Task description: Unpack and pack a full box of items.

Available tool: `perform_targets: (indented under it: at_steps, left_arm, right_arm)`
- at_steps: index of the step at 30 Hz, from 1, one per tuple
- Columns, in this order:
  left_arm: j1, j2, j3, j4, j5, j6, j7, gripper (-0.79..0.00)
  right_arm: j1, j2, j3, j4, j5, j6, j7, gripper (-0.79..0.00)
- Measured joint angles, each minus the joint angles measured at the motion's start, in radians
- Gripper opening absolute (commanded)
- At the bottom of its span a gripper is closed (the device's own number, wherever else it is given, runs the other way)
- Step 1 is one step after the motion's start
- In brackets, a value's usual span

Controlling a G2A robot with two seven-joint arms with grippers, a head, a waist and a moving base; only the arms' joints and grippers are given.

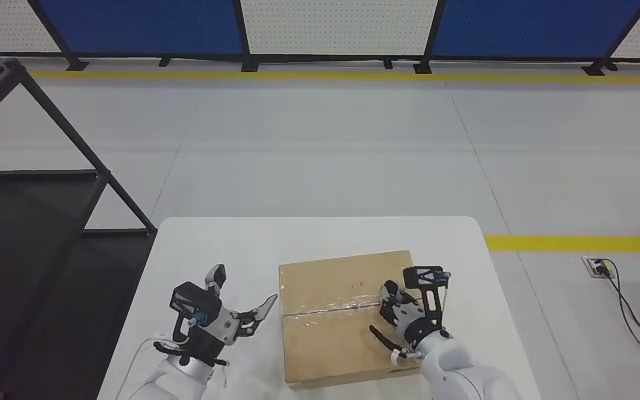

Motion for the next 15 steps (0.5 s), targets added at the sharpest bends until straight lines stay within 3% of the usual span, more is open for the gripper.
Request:
perform_targets:
  at_steps: [6, 10, 15]
  left_arm:
    - [-0.028, 0.0, 0.034, -0.018, 0.035, -0.005, -0.044, 0.0]
    - [-0.079, -0.004, 0.109, -0.01, 0.154, 0.018, -0.088, 0.0]
    - [-0.148, -0.01, 0.194, 0.05, 0.227, 0.007, -0.165, 0.0]
  right_arm:
    - [-0.02, 0.006, 0.013, -0.026, 0.039, -0.092, -0.035, -0.785]
    - [-0.048, 0.017, 0.03, -0.044, 0.074, -0.254, -0.044, -0.785]
    - [-0.073, 0.026, 0.051, -0.052, 0.087, -0.315, -0.052, -0.785]
